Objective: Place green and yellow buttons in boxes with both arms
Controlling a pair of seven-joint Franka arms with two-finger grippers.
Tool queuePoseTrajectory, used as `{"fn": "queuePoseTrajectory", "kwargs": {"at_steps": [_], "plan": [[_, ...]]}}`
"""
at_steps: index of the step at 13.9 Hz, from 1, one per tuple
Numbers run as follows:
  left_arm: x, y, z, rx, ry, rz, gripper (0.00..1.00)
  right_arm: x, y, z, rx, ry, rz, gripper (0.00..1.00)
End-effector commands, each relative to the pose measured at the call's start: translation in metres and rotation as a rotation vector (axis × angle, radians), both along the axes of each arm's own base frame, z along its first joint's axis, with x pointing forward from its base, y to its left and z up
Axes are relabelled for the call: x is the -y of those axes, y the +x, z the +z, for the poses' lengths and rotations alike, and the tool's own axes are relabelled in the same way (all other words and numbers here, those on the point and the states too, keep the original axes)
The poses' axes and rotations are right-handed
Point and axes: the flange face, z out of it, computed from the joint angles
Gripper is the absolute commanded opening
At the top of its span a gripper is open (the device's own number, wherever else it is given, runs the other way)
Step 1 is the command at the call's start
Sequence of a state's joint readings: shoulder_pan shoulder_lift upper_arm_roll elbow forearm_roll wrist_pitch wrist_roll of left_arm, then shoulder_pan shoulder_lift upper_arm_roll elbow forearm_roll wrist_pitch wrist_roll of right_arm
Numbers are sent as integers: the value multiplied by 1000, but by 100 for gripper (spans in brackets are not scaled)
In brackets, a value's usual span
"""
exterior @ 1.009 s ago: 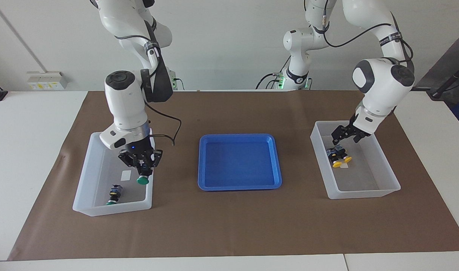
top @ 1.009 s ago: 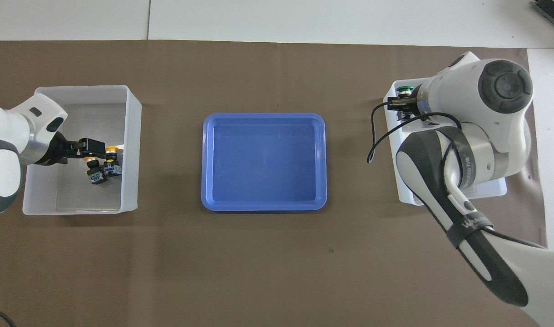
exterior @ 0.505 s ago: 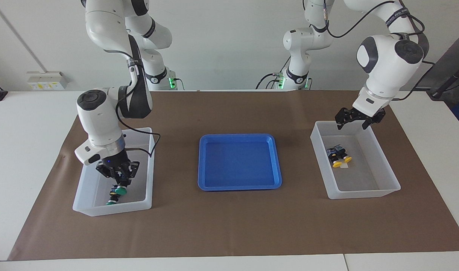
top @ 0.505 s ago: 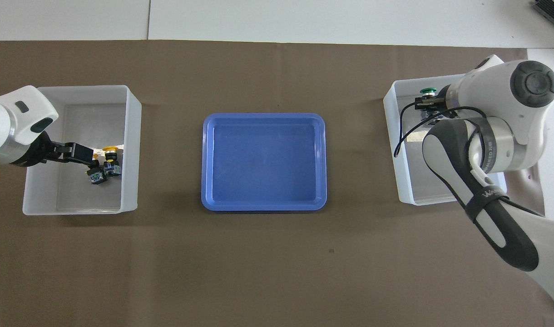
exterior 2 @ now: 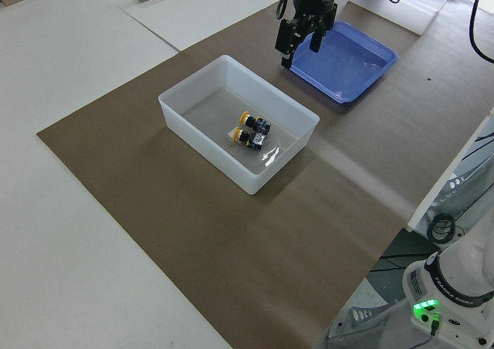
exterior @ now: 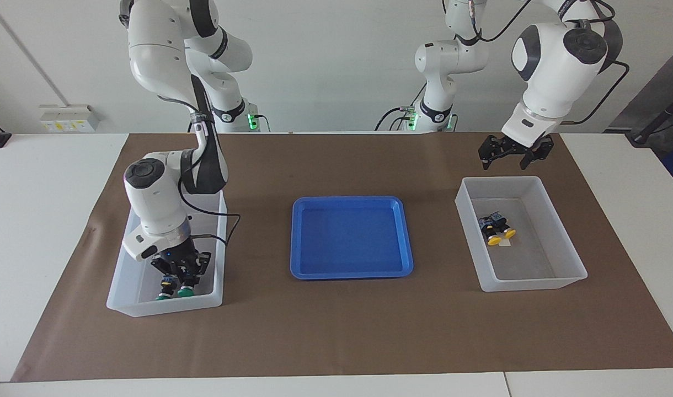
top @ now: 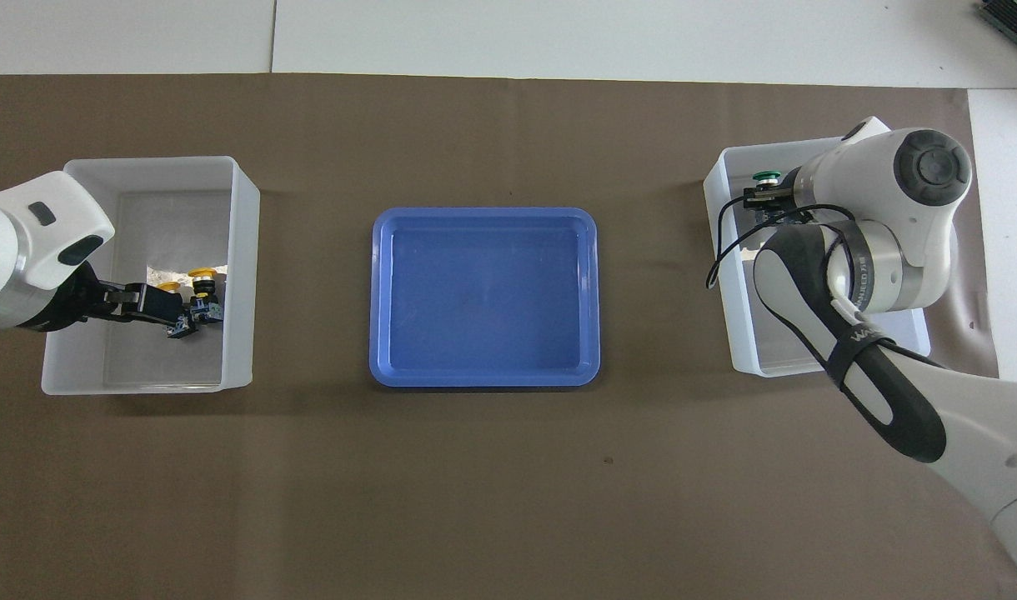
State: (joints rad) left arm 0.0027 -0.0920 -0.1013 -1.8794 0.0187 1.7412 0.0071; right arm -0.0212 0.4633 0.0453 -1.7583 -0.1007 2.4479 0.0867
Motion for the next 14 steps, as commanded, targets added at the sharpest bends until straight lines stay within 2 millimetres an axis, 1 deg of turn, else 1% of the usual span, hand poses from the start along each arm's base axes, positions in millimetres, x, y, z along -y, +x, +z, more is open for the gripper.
{"fn": "queuePoseTrajectory", "kwargs": {"at_steps": [1,2,3,4,5,6,7,8,11,12,13,14], "plan": [[3,-1,39,0,-22,21,100,12,0,-2,5,14,9,0],[3,0,51,12,-23,21,100,13,0,-3,4,14,8,0],[0,1,59,22,-28,27,100,14,0,-4,4,14,6,0],[-1,1,67,27,-45,34,100,17,0,-7,1,14,3,4],[-4,2,78,36,-65,43,100,22,0,-10,-4,14,-5,11],[-5,2,90,37,-72,45,100,21,0,-10,-4,15,-6,28],[-7,9,95,31,-74,47,100,20,0,-10,-4,15,-5,61],[-7,13,104,40,-75,46,100,21,0,-10,-4,15,-6,67],[-8,12,101,23,-64,45,100,21,0,-9,-2,15,-6,68],[-9,12,103,18,-61,45,100,21,0,-7,-1,15,-6,72],[-9,11,103,11,-60,45,100,19,1,-2,5,15,-6,82],[-8,10,103,13,-63,40,100,16,1,9,16,14,-3,97]]}}
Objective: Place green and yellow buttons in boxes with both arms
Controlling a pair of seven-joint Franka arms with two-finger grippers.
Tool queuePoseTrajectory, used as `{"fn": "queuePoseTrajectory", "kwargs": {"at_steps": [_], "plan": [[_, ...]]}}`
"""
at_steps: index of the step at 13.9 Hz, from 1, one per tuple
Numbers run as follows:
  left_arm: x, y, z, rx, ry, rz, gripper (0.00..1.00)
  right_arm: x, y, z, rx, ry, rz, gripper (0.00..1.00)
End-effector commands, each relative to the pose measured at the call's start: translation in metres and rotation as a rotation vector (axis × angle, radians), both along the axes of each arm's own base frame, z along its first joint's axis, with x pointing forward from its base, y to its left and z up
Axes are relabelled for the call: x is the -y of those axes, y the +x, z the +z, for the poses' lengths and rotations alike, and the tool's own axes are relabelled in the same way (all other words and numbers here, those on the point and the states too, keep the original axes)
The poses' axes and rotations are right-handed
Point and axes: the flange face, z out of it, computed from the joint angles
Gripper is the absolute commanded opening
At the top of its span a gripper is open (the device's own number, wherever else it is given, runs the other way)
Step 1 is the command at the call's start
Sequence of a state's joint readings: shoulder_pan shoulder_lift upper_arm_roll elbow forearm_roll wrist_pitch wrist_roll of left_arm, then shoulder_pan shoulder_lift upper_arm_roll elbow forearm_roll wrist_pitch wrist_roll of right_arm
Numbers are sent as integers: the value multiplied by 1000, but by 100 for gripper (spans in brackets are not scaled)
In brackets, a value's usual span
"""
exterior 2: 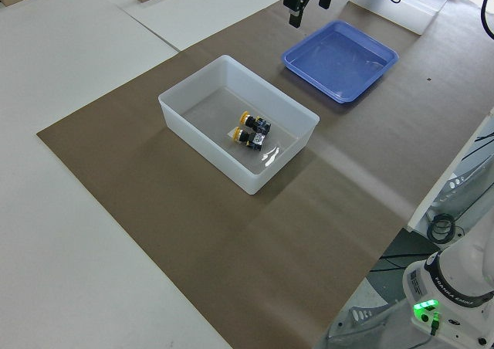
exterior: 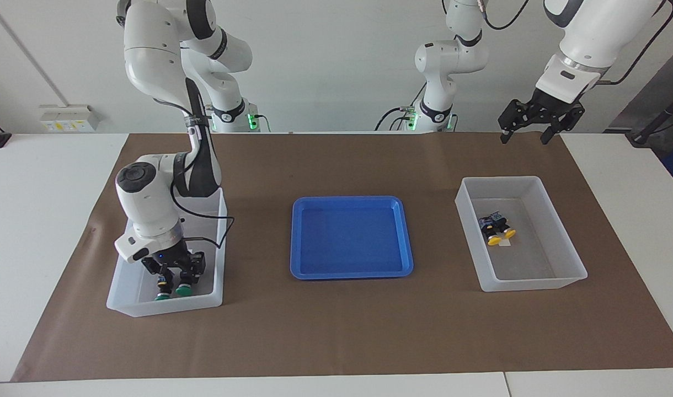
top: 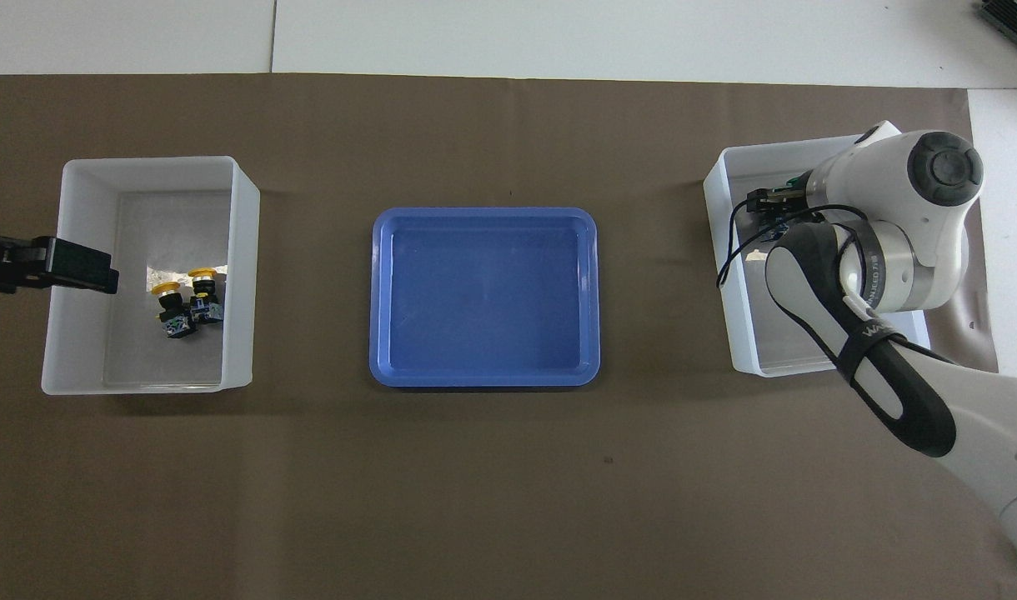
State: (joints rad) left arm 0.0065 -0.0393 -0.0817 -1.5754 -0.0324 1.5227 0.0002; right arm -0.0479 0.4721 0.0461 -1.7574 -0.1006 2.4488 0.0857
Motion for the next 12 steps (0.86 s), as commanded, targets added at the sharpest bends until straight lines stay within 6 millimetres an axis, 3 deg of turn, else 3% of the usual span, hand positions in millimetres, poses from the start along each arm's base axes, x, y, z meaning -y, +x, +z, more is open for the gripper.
{"fn": "queuePoseTrajectory", "kwargs": {"at_steps": [1,6,10,12], "plan": [[-2,0,4,-13,-9,3,100,-2,-1,30,37,12,23,100],[-2,-3,-3,-18,-7,12,100,-8,-30,119,-10,-2,15,100],[0,-3,-3,-14,-7,6,100,-12,-73,191,-86,-13,9,100],[4,-2,-3,-6,-8,2,100,-13,-93,218,-127,12,1,100]]}}
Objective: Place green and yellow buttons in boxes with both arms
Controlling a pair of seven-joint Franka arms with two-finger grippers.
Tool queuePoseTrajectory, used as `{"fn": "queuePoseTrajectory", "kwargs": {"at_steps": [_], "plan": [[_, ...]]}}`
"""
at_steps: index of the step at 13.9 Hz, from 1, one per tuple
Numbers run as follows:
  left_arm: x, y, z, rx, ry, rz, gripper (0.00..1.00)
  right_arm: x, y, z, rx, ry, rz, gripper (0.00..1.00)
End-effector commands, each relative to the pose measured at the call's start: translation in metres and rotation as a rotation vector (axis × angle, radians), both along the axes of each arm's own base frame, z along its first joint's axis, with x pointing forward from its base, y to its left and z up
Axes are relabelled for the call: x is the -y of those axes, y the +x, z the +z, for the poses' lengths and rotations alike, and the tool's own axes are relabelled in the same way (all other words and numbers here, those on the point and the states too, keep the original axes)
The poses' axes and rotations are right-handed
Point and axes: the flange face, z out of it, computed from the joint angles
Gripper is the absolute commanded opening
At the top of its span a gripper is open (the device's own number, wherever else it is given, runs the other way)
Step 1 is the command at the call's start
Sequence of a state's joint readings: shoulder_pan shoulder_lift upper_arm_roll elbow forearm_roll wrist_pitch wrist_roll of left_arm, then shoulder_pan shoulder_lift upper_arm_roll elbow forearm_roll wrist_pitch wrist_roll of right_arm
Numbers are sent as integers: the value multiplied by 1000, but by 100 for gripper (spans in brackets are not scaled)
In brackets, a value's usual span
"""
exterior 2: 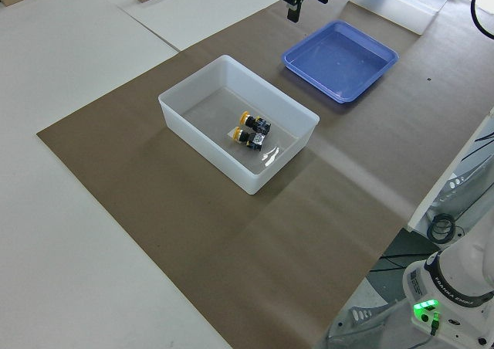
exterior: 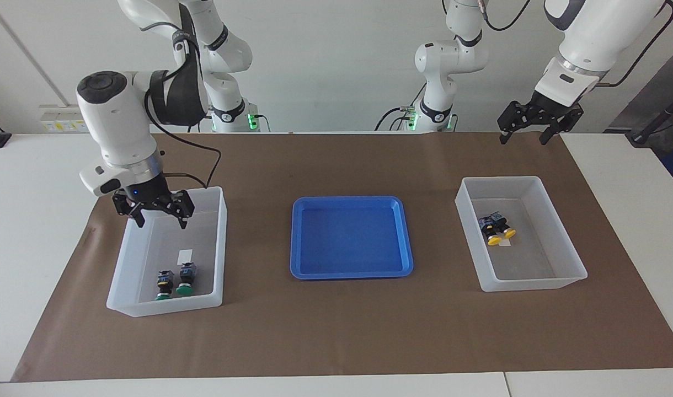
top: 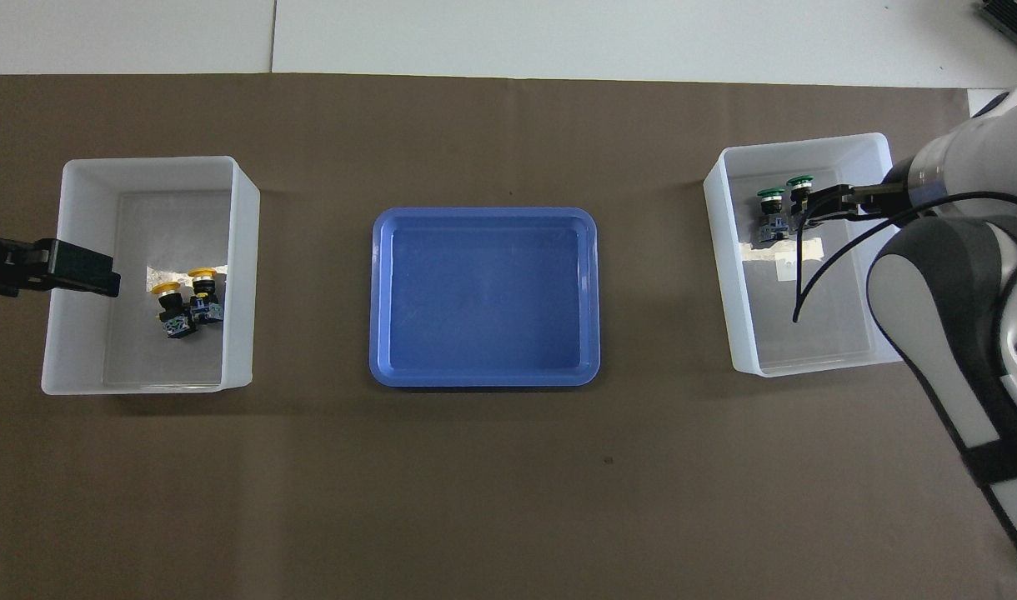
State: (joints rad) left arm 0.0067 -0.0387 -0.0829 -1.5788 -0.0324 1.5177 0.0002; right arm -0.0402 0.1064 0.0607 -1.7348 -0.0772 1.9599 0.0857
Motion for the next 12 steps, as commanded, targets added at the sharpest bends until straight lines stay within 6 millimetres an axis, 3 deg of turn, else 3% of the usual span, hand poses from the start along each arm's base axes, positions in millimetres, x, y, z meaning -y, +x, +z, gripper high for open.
{"fn": "queuePoseTrajectory", "kwargs": {"at_steps": [1,5,12], "plan": [[4,-1,0,9,-11,3,100,-3,-26,28,-32,26,21,100],[2,2,3,31,-22,8,100,-5,-54,54,-90,26,19,100],[5,1,3,27,-34,5,100,-9,-55,55,-97,39,29,100]]}}
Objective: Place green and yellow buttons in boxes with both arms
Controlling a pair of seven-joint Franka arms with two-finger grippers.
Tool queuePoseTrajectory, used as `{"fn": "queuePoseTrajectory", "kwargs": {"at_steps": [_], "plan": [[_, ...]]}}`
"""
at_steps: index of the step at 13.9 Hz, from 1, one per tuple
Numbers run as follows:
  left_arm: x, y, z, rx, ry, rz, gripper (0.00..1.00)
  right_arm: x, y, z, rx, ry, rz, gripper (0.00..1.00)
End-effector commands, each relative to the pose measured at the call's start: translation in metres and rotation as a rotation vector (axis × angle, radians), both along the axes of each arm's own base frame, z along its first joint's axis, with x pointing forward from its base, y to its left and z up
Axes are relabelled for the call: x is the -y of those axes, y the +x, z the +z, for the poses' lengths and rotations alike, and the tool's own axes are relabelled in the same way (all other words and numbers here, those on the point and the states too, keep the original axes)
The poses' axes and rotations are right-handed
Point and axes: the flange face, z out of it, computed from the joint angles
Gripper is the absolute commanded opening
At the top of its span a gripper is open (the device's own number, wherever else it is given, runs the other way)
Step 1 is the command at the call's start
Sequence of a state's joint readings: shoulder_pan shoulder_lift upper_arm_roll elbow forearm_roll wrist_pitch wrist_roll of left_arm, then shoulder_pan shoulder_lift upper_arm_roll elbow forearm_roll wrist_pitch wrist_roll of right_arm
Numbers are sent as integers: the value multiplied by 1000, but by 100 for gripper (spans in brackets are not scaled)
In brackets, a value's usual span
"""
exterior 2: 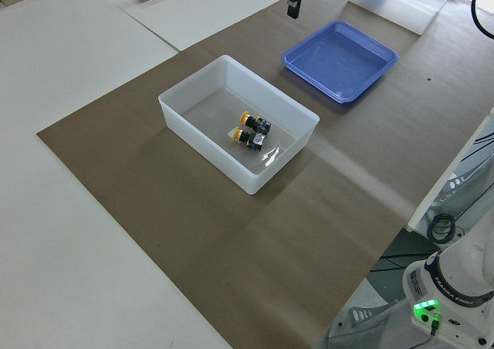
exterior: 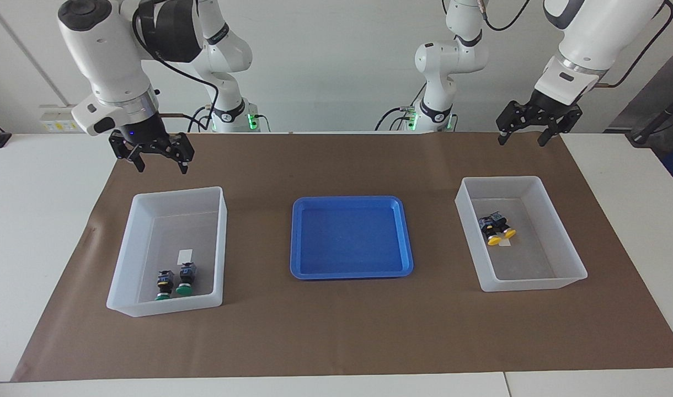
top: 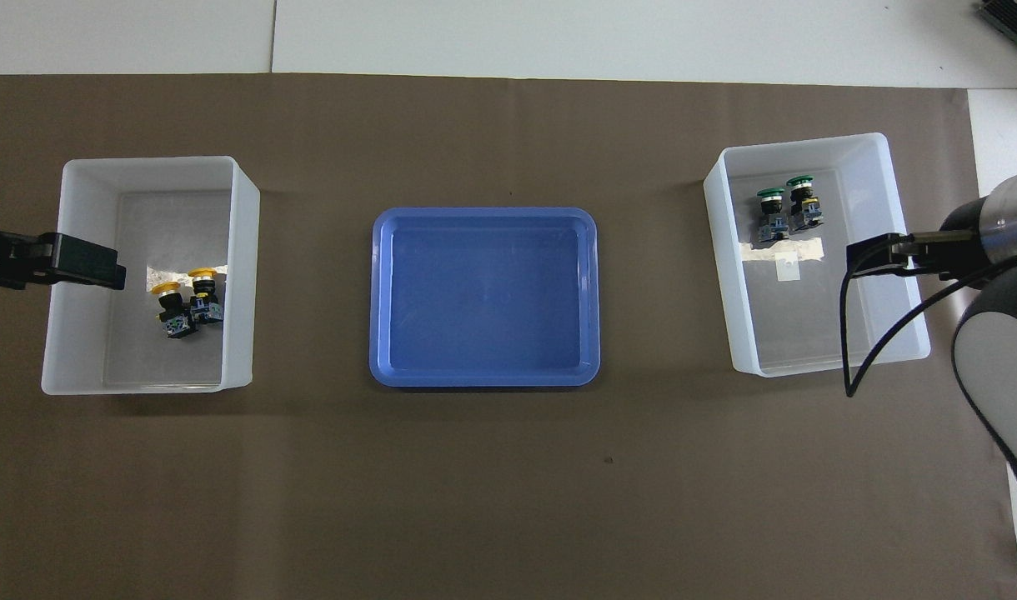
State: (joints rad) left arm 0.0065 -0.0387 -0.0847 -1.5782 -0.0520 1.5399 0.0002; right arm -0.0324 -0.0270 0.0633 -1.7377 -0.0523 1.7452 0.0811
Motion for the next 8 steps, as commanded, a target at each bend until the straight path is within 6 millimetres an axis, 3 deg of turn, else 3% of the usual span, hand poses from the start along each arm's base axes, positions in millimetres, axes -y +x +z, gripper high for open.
{"fn": "queuePoseTrajectory", "kwargs": {"at_steps": [1,8], "plan": [[1,-2,0,0,-7,6,100,-3,-6,-3,-22,41,30,100],[-2,-4,-1,-14,3,7,100,-5,-15,-8,-48,44,31,100]]}}
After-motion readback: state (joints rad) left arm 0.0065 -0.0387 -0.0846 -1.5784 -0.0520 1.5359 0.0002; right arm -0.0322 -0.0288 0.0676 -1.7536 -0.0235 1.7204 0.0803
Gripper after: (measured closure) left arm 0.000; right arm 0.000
